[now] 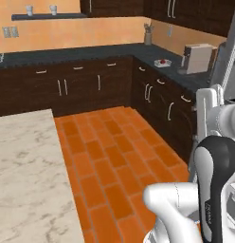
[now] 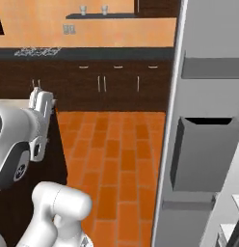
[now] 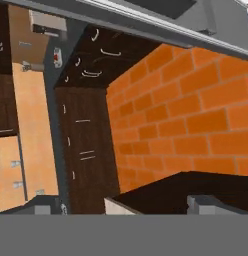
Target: Take the meat container that has the fish and place it on the second highest rack of the freezer. Then take the vegetable container that has the bell pepper and mushroom and place it on the highest rack of the freezer.
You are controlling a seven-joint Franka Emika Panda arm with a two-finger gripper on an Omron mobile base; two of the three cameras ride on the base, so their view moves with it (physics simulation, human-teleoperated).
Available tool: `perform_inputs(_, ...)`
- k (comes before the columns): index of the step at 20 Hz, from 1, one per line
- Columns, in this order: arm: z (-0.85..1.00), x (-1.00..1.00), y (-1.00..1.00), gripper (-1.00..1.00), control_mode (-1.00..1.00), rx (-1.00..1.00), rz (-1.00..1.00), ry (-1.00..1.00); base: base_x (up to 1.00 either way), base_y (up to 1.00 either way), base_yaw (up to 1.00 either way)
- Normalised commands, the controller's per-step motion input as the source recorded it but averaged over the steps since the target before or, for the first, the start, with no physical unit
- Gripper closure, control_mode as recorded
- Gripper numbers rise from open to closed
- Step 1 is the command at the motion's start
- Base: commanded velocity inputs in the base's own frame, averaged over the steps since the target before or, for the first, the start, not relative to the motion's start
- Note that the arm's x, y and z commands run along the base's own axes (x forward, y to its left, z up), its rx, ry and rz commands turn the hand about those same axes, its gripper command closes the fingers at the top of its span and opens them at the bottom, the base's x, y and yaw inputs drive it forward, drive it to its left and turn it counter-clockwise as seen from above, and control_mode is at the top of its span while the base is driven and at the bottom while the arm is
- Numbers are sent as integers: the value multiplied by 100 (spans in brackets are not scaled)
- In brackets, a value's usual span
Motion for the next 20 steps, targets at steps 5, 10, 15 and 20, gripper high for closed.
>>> perform_inputs(5,0,0,0,-100,100,0,0,0,75,91,36)
perform_inputs(10,0,0,0,-100,100,0,0,0,100,10,14)
perform_inputs(15,0,0,0,-100,100,0,0,0,100,-66,-17)
perform_inputs(20,0,0,0,-100,100,0,0,0,100,-36,-34)
